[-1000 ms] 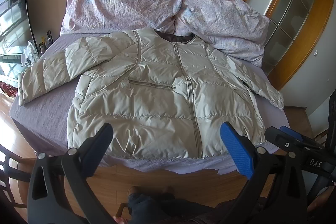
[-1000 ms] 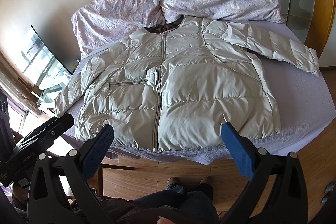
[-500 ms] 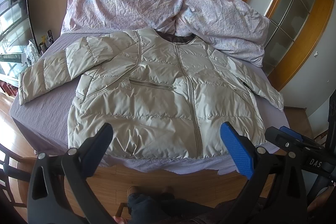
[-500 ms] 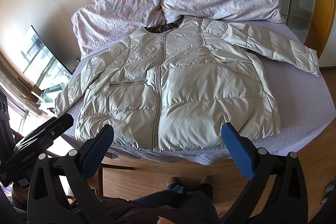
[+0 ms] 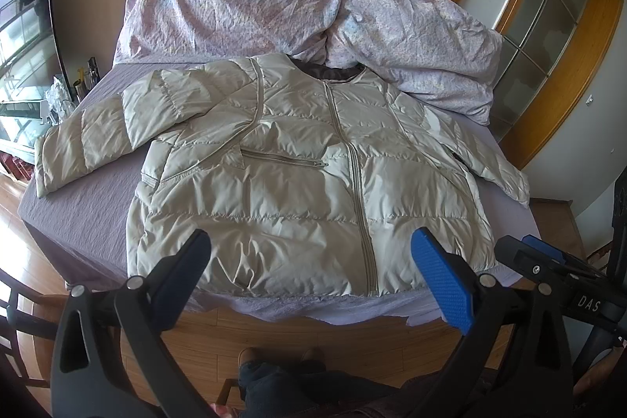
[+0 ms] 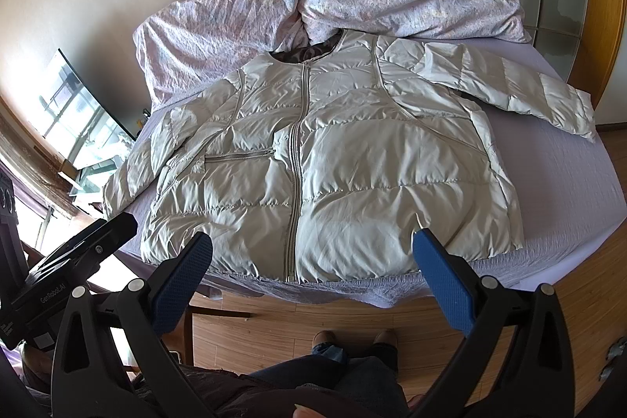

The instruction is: Fold large clothes

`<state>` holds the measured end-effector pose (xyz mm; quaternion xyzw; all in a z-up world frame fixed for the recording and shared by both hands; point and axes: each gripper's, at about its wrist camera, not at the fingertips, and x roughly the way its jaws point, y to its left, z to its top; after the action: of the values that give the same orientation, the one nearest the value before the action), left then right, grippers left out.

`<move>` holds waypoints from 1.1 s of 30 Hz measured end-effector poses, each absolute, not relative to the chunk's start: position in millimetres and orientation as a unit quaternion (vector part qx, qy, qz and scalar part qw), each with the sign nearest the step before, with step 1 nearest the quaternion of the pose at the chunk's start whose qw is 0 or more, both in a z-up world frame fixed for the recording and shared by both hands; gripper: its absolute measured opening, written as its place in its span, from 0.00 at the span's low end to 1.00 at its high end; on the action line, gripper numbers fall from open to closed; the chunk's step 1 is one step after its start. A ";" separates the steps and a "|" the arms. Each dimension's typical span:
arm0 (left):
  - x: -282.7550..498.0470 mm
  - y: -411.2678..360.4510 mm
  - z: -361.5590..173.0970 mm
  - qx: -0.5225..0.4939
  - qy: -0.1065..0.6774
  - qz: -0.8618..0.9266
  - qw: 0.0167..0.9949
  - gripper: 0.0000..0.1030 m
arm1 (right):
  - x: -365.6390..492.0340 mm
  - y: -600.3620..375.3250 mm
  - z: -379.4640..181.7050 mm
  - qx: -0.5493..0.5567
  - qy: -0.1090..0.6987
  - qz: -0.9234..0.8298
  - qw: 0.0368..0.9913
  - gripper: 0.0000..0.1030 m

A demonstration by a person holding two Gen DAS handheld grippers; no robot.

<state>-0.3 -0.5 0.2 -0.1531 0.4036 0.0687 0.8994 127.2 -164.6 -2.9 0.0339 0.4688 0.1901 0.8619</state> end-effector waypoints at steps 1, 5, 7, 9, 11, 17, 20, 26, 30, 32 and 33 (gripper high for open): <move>-0.4 -0.7 0.3 -0.153 0.404 0.069 0.899 0.98 | 127.2 -164.5 -2.9 0.034 0.469 0.190 0.862 0.99; 0.1 0.0 -0.2 -0.153 0.404 0.068 0.899 0.98 | 127.6 -164.4 -3.0 0.034 0.469 0.190 0.862 0.99; 0.1 -0.4 -0.2 -0.153 0.404 0.068 0.899 0.98 | 127.6 -164.4 -3.0 0.034 0.469 0.190 0.862 0.99; 0.1 0.0 -0.2 -0.153 0.404 0.068 0.899 0.98 | 127.8 -164.4 -3.1 0.034 0.469 0.190 0.862 0.99; 0.1 -0.1 -0.2 -0.153 0.404 0.067 0.899 0.98 | 127.9 -164.4 -3.1 0.034 0.469 0.190 0.862 0.99; 0.1 -0.1 -0.1 -0.153 0.404 0.068 0.899 0.98 | 128.2 -164.2 -3.3 0.034 0.469 0.190 0.862 0.99; 0.1 -0.1 -0.1 -0.153 0.404 0.068 0.899 0.98 | 128.3 -164.1 -3.4 0.035 0.469 0.190 0.862 0.99; 0.1 0.0 -0.2 -0.153 0.404 0.068 0.899 0.98 | 128.8 -164.0 -3.6 0.035 0.469 0.190 0.862 0.99; 0.2 0.0 -0.2 -0.153 0.404 0.068 0.899 0.98 | 130.1 -164.1 -4.1 0.035 0.470 0.190 0.861 0.99; 0.2 0.0 -0.2 -0.153 0.404 0.068 0.899 0.98 | 130.7 -164.2 -4.2 0.035 0.470 0.190 0.861 0.99; 0.1 0.0 -0.2 -0.153 0.404 0.068 0.899 0.98 | 131.0 -164.1 -4.4 0.036 0.470 0.190 0.861 0.99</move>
<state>0.1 0.0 -0.2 -0.1528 0.4045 0.0679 0.8991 131.0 -164.1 -4.4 0.0355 0.4699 0.1903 0.8613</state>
